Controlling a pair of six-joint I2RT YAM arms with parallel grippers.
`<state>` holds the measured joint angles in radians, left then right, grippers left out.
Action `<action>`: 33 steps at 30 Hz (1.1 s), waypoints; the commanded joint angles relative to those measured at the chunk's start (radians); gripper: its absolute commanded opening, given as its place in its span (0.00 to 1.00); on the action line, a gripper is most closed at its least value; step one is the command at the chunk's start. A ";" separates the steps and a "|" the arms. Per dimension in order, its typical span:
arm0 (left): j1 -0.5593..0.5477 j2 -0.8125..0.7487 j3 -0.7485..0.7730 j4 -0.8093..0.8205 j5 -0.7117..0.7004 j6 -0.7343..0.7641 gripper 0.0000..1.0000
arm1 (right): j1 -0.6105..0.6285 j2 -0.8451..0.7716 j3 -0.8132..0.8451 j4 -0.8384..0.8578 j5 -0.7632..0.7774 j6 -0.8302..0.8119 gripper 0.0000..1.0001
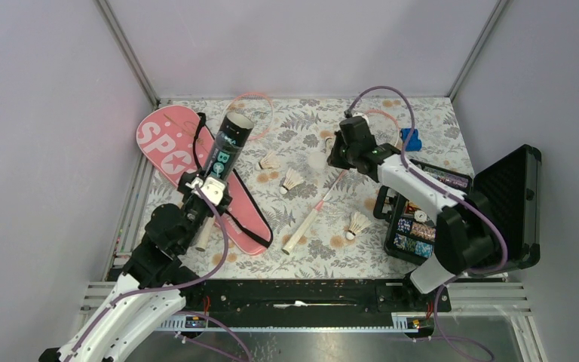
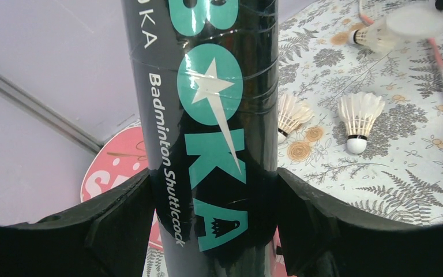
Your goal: Pack up the badminton gear
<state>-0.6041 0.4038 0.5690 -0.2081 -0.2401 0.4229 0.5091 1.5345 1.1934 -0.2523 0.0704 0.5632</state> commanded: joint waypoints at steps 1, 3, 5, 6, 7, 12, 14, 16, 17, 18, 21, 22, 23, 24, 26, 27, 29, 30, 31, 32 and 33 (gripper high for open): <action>0.003 -0.044 -0.025 0.135 -0.074 0.017 0.29 | -0.003 0.091 0.003 0.045 0.077 -0.032 0.00; 0.003 -0.070 -0.039 0.144 -0.074 0.015 0.29 | -0.004 0.131 0.005 0.050 0.086 -0.026 0.00; 0.003 -0.096 -0.050 0.151 -0.066 0.013 0.29 | -0.001 0.171 0.012 0.049 0.086 -0.018 0.00; 0.003 -0.105 -0.057 0.154 -0.065 0.012 0.29 | -0.001 0.190 0.018 0.043 0.078 -0.013 0.00; 0.003 -0.114 -0.061 0.154 -0.063 0.009 0.29 | 0.000 0.208 0.026 0.036 0.068 -0.007 0.00; 0.003 -0.129 -0.085 0.160 -0.021 -0.028 0.29 | 0.005 0.286 0.059 0.029 0.042 0.011 0.00; 0.003 -0.123 -0.078 0.146 0.015 -0.037 0.29 | 0.005 0.316 0.078 0.030 0.046 0.007 0.01; 0.004 -0.122 -0.078 0.149 0.045 -0.038 0.29 | 0.005 0.344 0.096 0.033 0.033 0.007 0.10; 0.003 -0.123 -0.079 0.152 0.059 -0.039 0.29 | 0.005 0.359 0.105 0.028 0.025 0.006 0.14; 0.003 -0.122 -0.082 0.152 0.071 -0.037 0.29 | 0.005 0.367 0.113 0.022 0.021 0.005 0.17; 0.003 -0.118 -0.094 0.156 0.105 -0.033 0.29 | 0.005 0.367 0.127 -0.004 0.024 -0.007 0.22; 0.003 -0.115 -0.095 0.159 0.118 -0.034 0.29 | 0.003 0.361 0.134 -0.021 0.025 -0.016 0.26; 0.003 -0.110 -0.092 0.162 0.144 -0.037 0.29 | 0.003 0.355 0.144 -0.038 0.022 -0.026 0.29; 0.003 -0.105 -0.090 0.160 0.178 -0.036 0.29 | 0.003 0.345 0.152 -0.051 0.012 -0.045 0.32; 0.003 -0.096 -0.084 0.157 0.246 -0.033 0.29 | 0.003 0.325 0.164 -0.050 -0.054 -0.080 0.37; 0.003 -0.095 -0.083 0.157 0.280 -0.035 0.29 | 0.003 0.317 0.169 -0.038 -0.122 -0.094 0.39; 0.003 -0.095 -0.085 0.153 0.326 -0.038 0.29 | 0.003 0.315 0.183 -0.019 -0.261 -0.122 0.45; 0.003 -0.098 -0.088 0.153 0.343 -0.039 0.29 | 0.003 0.320 0.197 -0.018 -0.319 -0.131 0.48; 0.003 -0.099 -0.091 0.153 0.356 -0.040 0.29 | 0.003 0.327 0.210 -0.018 -0.366 -0.140 0.50; 0.003 -0.099 -0.092 0.151 0.370 -0.039 0.29 | 0.003 0.335 0.226 -0.018 -0.410 -0.148 0.53; 0.003 -0.099 -0.092 0.149 0.384 -0.037 0.29 | 0.003 0.343 0.238 -0.018 -0.441 -0.157 0.54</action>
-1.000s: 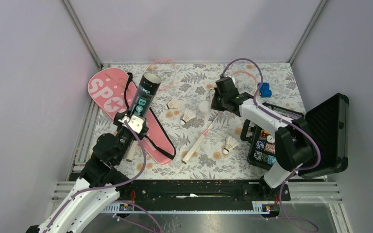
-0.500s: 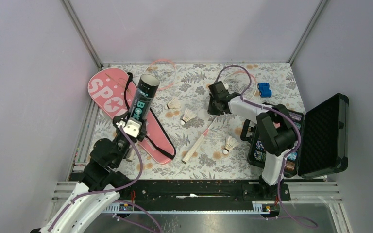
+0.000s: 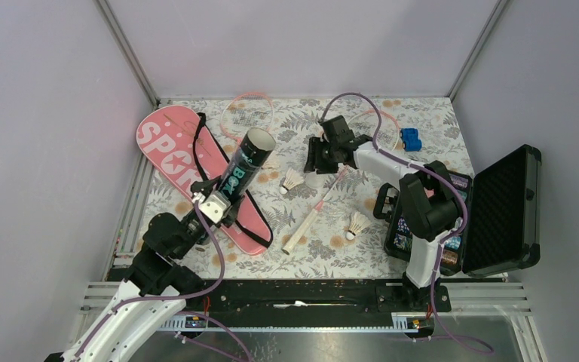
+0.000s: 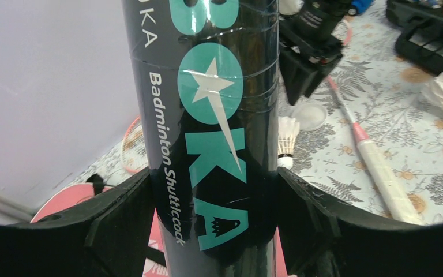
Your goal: Pack up the badminton gear
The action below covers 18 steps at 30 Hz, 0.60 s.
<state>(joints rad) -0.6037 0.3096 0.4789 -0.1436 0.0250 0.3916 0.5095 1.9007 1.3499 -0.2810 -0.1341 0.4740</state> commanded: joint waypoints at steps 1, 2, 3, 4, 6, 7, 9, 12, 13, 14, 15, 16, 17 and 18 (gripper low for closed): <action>0.002 -0.004 -0.002 0.080 0.131 -0.003 0.29 | 0.003 -0.011 0.096 0.009 -0.258 -0.075 0.57; 0.002 -0.002 -0.001 0.077 0.141 -0.002 0.29 | 0.003 0.002 0.111 0.005 -0.277 -0.085 0.58; 0.002 -0.001 0.001 0.073 0.153 -0.002 0.29 | 0.002 0.016 0.132 -0.003 -0.292 -0.096 0.59; 0.002 0.001 0.002 0.068 0.165 -0.004 0.29 | 0.001 0.035 0.153 -0.013 -0.305 -0.108 0.59; 0.002 0.002 0.003 0.061 0.206 -0.007 0.29 | -0.002 0.084 0.200 -0.039 -0.345 -0.127 0.57; 0.002 0.005 0.003 0.059 0.227 -0.005 0.29 | -0.005 0.106 0.224 -0.054 -0.367 -0.136 0.56; 0.002 0.014 0.004 0.057 0.259 -0.007 0.29 | -0.014 0.147 0.265 -0.078 -0.403 -0.138 0.56; 0.002 0.025 0.006 0.057 0.275 -0.007 0.29 | -0.015 0.196 0.317 -0.110 -0.441 -0.146 0.55; 0.002 0.028 0.007 0.057 0.279 -0.005 0.29 | -0.015 0.209 0.334 -0.122 -0.448 -0.150 0.55; 0.002 0.031 0.007 0.057 0.280 -0.004 0.29 | -0.016 0.224 0.351 -0.144 -0.452 -0.157 0.55; 0.002 0.033 0.006 0.057 0.281 -0.004 0.29 | -0.016 0.236 0.370 -0.159 -0.457 -0.161 0.55; 0.002 0.035 0.005 0.057 0.281 -0.003 0.29 | -0.016 0.246 0.375 -0.170 -0.464 -0.162 0.55; 0.002 0.038 0.003 0.057 0.281 -0.002 0.29 | -0.015 0.252 0.376 -0.174 -0.470 -0.162 0.54; 0.002 0.039 0.002 0.058 0.280 0.000 0.29 | -0.016 0.256 0.373 -0.174 -0.480 -0.161 0.52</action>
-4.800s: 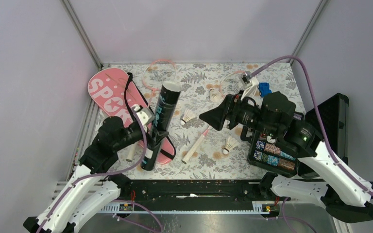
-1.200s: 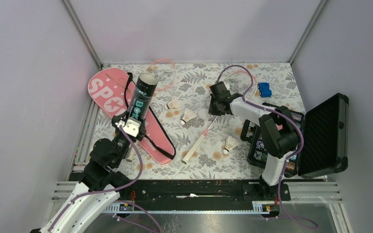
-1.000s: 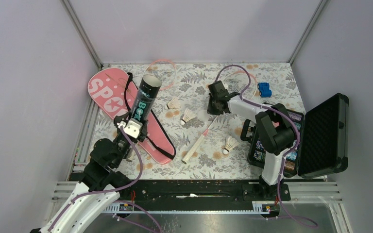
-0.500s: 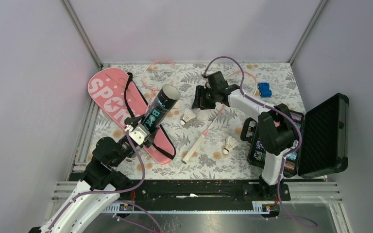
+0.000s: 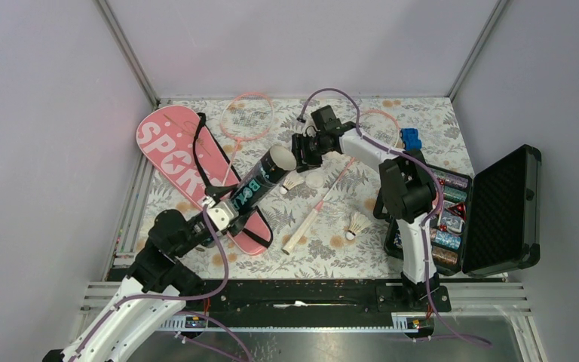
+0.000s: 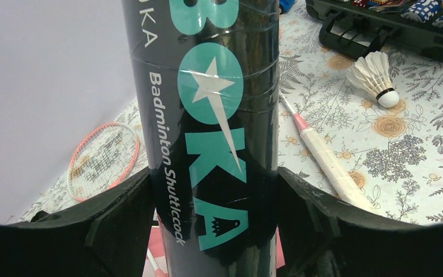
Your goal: Pack up the badminton gear
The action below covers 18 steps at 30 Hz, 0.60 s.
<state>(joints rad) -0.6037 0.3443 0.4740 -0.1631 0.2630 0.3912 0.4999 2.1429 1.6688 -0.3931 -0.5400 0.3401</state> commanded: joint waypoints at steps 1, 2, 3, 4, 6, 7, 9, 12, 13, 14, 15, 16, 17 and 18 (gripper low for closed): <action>0.002 0.007 0.006 0.075 0.040 0.002 0.29 | -0.005 0.017 0.046 -0.051 -0.084 -0.023 0.51; 0.002 0.010 0.006 0.074 0.037 0.004 0.29 | -0.005 0.019 0.040 -0.041 -0.094 -0.017 0.50; 0.002 0.012 0.006 0.075 0.030 0.006 0.29 | -0.004 0.021 0.033 -0.034 -0.104 -0.013 0.48; 0.003 0.015 0.006 0.074 0.023 0.004 0.29 | -0.005 0.023 0.032 -0.031 -0.110 -0.010 0.46; 0.002 0.024 0.008 0.073 0.020 0.000 0.29 | -0.006 0.015 0.025 -0.032 -0.112 -0.010 0.35; 0.002 0.030 0.009 0.070 0.021 0.000 0.29 | -0.006 0.003 0.020 -0.030 -0.110 -0.016 0.27; 0.002 0.038 0.010 0.071 0.018 0.000 0.29 | -0.006 -0.030 0.004 -0.027 -0.095 -0.023 0.14; 0.002 0.042 0.011 0.072 -0.011 -0.007 0.28 | -0.010 -0.096 -0.019 -0.026 -0.088 -0.028 0.02; 0.002 0.047 0.012 0.072 -0.023 -0.010 0.28 | -0.013 -0.122 -0.030 -0.025 -0.089 -0.025 0.00; 0.002 0.053 0.016 0.064 -0.029 -0.009 0.28 | -0.017 -0.151 -0.042 -0.021 -0.088 -0.019 0.00; 0.003 0.061 0.023 0.052 -0.028 -0.005 0.28 | -0.021 -0.185 -0.060 -0.003 -0.085 -0.009 0.00; 0.002 0.068 0.030 0.043 -0.024 -0.003 0.28 | -0.026 -0.222 -0.080 0.012 -0.080 0.002 0.00; 0.002 0.076 0.035 0.039 -0.025 -0.003 0.28 | -0.031 -0.263 -0.097 0.023 -0.072 0.011 0.00; 0.002 0.085 0.041 0.037 -0.024 -0.004 0.28 | -0.037 -0.315 -0.112 0.026 -0.049 0.020 0.00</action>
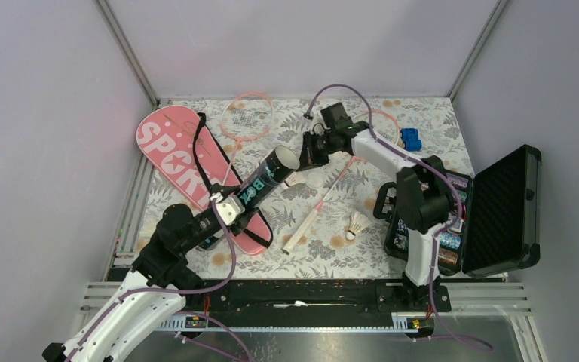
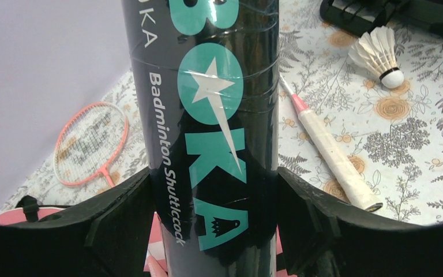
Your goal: Pack up the badminton gear
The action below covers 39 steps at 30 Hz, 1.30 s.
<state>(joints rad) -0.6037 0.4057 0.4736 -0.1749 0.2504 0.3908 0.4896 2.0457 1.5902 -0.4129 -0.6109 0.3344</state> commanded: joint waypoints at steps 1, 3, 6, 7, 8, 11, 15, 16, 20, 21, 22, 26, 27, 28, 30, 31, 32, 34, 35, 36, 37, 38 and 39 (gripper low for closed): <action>0.003 0.035 0.049 0.043 -0.007 -0.004 0.28 | -0.034 -0.257 -0.045 0.045 0.037 0.032 0.00; 0.002 0.052 0.068 0.028 0.003 -0.003 0.28 | -0.045 -0.339 -0.066 0.045 0.061 0.038 0.00; 0.002 0.092 0.099 0.001 -0.015 0.002 0.28 | -0.055 -0.471 -0.104 0.048 0.087 0.020 0.00; 0.003 0.108 0.114 -0.015 -0.023 0.009 0.27 | -0.056 -0.516 -0.112 0.049 0.099 0.012 0.00; 0.002 0.124 0.129 -0.032 -0.028 0.013 0.27 | -0.056 -0.556 -0.121 0.051 0.114 0.008 0.00; 0.002 0.158 0.157 -0.059 -0.008 0.025 0.27 | -0.056 -0.675 -0.152 0.049 0.170 -0.002 0.00; 0.002 0.187 0.165 -0.045 0.013 0.031 0.27 | -0.056 -0.823 -0.213 0.061 0.237 -0.029 0.00; 0.002 0.196 0.168 -0.048 0.010 0.035 0.27 | -0.056 -0.845 -0.225 0.061 0.242 -0.042 0.00; 0.002 0.237 0.196 -0.072 0.005 0.056 0.26 | -0.056 -0.906 -0.236 0.035 0.223 -0.063 0.00; 0.002 0.247 0.204 -0.077 0.006 0.065 0.26 | -0.056 -0.916 -0.236 0.033 0.209 -0.064 0.00; 0.002 0.253 0.211 -0.080 0.011 0.071 0.26 | -0.056 -0.926 -0.237 0.031 0.190 -0.063 0.00; 0.002 0.276 0.227 -0.083 0.037 0.084 0.26 | -0.056 -0.944 -0.236 0.037 0.116 -0.049 0.00; 0.002 0.279 0.228 -0.083 0.047 0.085 0.26 | -0.056 -0.944 -0.234 0.037 0.093 -0.042 0.00; 0.002 0.281 0.230 -0.082 0.056 0.085 0.26 | -0.056 -0.941 -0.236 0.038 0.069 -0.036 0.00; 0.002 0.288 0.230 -0.082 0.075 0.083 0.26 | -0.055 -0.941 -0.246 0.047 0.034 -0.022 0.00; 0.002 0.289 0.230 -0.083 0.082 0.083 0.26 | -0.056 -0.941 -0.256 0.053 0.020 -0.015 0.00; 0.002 0.289 0.231 -0.082 0.088 0.082 0.26 | -0.055 -0.940 -0.268 0.063 0.007 -0.009 0.00; 0.002 0.286 0.228 -0.081 0.098 0.082 0.25 | -0.056 -0.936 -0.286 0.090 -0.030 0.013 0.00; 0.003 0.286 0.228 -0.081 0.105 0.083 0.25 | -0.055 -0.931 -0.289 0.101 -0.051 0.023 0.00; 0.002 0.284 0.228 -0.082 0.110 0.083 0.25 | -0.054 -0.924 -0.288 0.103 -0.074 0.032 0.00; 0.002 0.282 0.228 -0.083 0.115 0.083 0.25 | -0.053 -0.916 -0.286 0.102 -0.091 0.040 0.00; 0.002 0.279 0.228 -0.083 0.118 0.083 0.25 | -0.049 -0.914 -0.287 0.104 -0.102 0.042 0.00; 0.002 0.278 0.227 -0.083 0.124 0.085 0.25 | -0.046 -0.913 -0.292 0.107 -0.105 0.042 0.00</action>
<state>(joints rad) -0.6037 0.6979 0.6502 -0.3214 0.3134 0.4557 0.4320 1.1297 1.3014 -0.3614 -0.6193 0.3428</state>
